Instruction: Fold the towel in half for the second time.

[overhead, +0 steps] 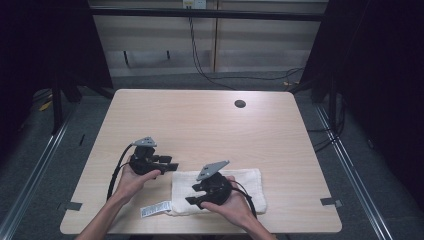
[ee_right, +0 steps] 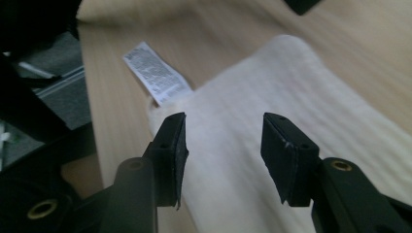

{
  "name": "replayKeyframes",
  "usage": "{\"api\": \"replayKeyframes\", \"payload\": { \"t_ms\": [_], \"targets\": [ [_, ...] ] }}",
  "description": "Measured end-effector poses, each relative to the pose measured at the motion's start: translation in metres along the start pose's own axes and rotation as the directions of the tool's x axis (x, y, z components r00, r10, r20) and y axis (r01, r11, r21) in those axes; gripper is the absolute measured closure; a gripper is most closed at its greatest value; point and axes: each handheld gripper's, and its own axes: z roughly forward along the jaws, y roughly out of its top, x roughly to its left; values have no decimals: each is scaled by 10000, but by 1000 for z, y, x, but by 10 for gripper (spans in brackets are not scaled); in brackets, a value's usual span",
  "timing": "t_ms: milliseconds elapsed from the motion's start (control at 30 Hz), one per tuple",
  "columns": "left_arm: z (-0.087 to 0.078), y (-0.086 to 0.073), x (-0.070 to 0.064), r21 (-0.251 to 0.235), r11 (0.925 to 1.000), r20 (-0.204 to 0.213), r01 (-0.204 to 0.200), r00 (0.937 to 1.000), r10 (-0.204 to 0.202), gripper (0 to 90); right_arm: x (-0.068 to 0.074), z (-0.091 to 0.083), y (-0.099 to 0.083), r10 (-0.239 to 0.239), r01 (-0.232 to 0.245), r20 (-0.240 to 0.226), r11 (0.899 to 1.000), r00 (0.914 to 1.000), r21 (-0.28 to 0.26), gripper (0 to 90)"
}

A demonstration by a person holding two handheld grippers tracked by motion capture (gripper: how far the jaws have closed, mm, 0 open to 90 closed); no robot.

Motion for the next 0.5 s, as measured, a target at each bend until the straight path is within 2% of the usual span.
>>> {"api": "replayKeyframes", "payload": {
  "t_ms": [33,67,133,200,267,333,500],
  "targets": [
    [-1,0,2,-166,9997,74,173,9998,-172,490,3,6,2,-4,6,-119,10000,9999,100,533],
    [-1,1,2,-196,9997,14,132,9999,-131,488,6,11,4,-197,200,-141,9996,9997,210,534],
    [0,0,3,11,10000,-31,-41,10000,41,474,10,18,7,-210,214,-464,9997,9987,91,565],
    [1,-1,2,22,10000,-40,16,10000,-16,463,14,27,8,-403,416,-625,9989,9972,201,591],
    [1,-2,1,96,9999,-51,-131,9999,132,461,17,37,5,-549,583,-899,9977,9944,355,614],
    [1,-2,-1,134,9998,-1,-179,9998,179,457,21,44,4,-806,865,-869,9940,9929,668,611],
    [1,-5,0,272,9995,-65,-169,9998,171,450,26,46,2,-1096,1151,-874,9915,9901,611,568]
  ]
}}
